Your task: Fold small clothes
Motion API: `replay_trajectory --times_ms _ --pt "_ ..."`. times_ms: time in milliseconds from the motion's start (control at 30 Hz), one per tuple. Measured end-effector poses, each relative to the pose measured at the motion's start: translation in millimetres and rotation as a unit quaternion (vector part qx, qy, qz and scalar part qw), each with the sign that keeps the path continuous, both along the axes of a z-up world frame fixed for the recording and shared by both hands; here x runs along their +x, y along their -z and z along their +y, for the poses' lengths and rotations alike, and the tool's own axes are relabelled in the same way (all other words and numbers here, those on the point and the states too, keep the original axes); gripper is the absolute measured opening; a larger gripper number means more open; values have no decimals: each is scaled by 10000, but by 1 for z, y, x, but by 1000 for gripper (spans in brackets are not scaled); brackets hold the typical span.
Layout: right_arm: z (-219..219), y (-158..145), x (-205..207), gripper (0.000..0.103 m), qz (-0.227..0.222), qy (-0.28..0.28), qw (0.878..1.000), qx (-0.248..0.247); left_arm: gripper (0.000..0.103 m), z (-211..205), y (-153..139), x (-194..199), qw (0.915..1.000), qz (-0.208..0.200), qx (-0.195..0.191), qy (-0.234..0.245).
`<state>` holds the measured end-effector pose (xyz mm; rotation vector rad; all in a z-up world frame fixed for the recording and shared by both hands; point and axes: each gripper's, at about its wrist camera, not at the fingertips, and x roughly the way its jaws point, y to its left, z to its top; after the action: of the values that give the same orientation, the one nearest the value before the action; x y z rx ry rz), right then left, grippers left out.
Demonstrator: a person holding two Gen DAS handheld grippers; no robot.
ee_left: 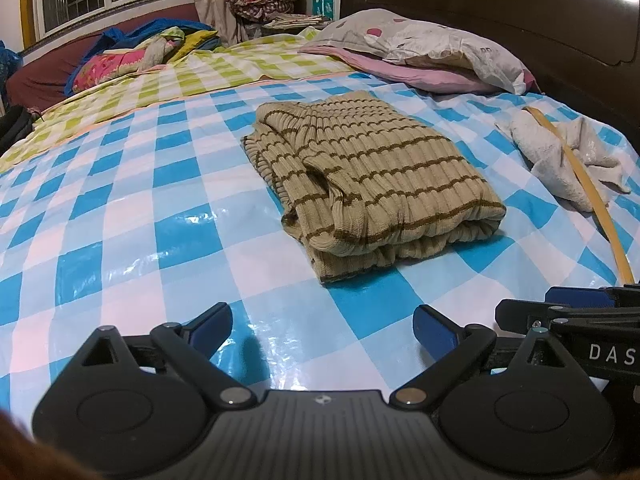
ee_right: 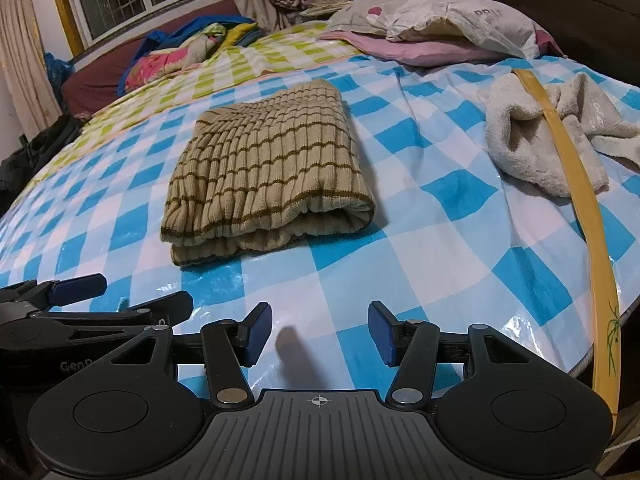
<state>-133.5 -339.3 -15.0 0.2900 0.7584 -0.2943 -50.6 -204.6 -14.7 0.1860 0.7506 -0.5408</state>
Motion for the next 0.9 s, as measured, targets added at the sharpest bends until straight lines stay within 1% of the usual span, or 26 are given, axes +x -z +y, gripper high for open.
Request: replay_trajectory --times_ms 333,667,900 --pt "6 0 -3 53 4 113 9996 -245 102 -4 -4 -5 9997 -174 169 -49" --pt "5 3 -5 53 -22 196 9992 -340 102 -10 -5 -10 9986 -351 401 -70" --pt "5 4 -6 53 -38 233 9991 -360 102 -11 -6 -11 9984 -373 417 -73"
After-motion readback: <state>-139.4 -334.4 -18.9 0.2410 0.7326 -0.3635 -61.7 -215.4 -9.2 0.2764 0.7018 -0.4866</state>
